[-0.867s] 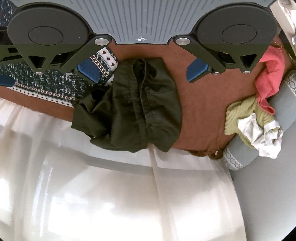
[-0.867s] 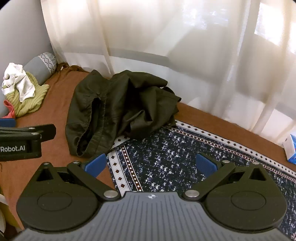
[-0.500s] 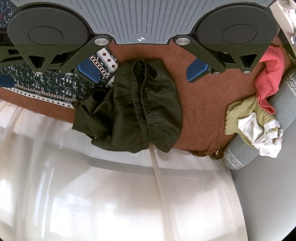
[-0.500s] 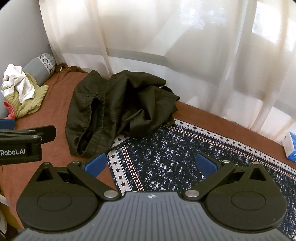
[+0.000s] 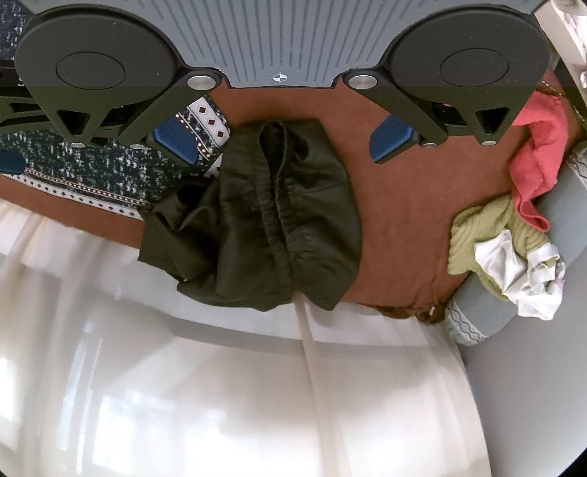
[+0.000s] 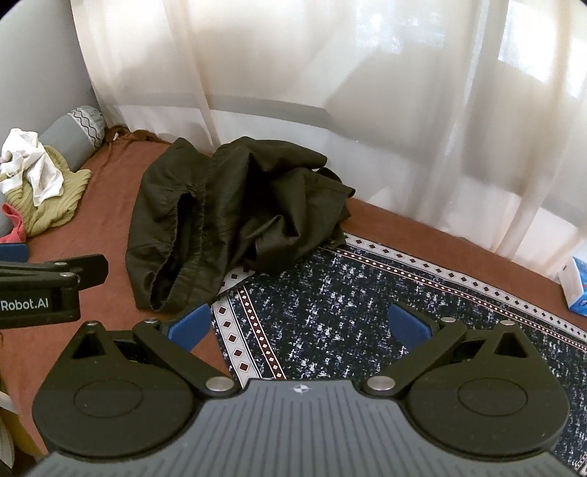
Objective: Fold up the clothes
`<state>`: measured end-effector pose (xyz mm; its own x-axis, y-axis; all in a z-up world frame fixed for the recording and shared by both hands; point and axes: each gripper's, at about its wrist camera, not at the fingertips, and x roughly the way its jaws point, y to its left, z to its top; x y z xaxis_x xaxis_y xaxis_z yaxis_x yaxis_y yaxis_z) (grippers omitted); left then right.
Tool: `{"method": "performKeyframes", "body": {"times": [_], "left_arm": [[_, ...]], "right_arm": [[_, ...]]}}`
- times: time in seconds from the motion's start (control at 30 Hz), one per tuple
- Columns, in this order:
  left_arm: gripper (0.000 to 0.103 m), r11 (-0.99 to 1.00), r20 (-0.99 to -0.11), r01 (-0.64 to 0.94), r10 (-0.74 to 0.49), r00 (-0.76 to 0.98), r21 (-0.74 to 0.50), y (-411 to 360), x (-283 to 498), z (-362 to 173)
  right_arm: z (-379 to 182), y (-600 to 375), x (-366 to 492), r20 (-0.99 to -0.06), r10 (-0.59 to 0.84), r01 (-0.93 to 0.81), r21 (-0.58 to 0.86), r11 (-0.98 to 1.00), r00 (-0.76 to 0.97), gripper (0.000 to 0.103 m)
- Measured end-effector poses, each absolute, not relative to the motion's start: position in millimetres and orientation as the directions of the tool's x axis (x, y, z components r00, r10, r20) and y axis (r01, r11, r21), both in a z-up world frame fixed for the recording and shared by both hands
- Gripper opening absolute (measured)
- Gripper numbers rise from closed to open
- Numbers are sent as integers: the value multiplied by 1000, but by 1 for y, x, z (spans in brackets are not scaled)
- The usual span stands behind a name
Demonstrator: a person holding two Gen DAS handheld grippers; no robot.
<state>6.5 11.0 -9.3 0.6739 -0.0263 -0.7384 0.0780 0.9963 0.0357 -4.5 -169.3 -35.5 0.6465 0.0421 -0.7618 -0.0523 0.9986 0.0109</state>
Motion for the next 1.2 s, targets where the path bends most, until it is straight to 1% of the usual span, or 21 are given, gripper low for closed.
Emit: {"method": "performKeyframes", "body": {"times": [1.2], "left_arm": [[103,997,-745,77,-31,666,27,18,13,-11]], "right_arm": [[-37,-165,2,-766,39,-45,13,999,642,103]]}}
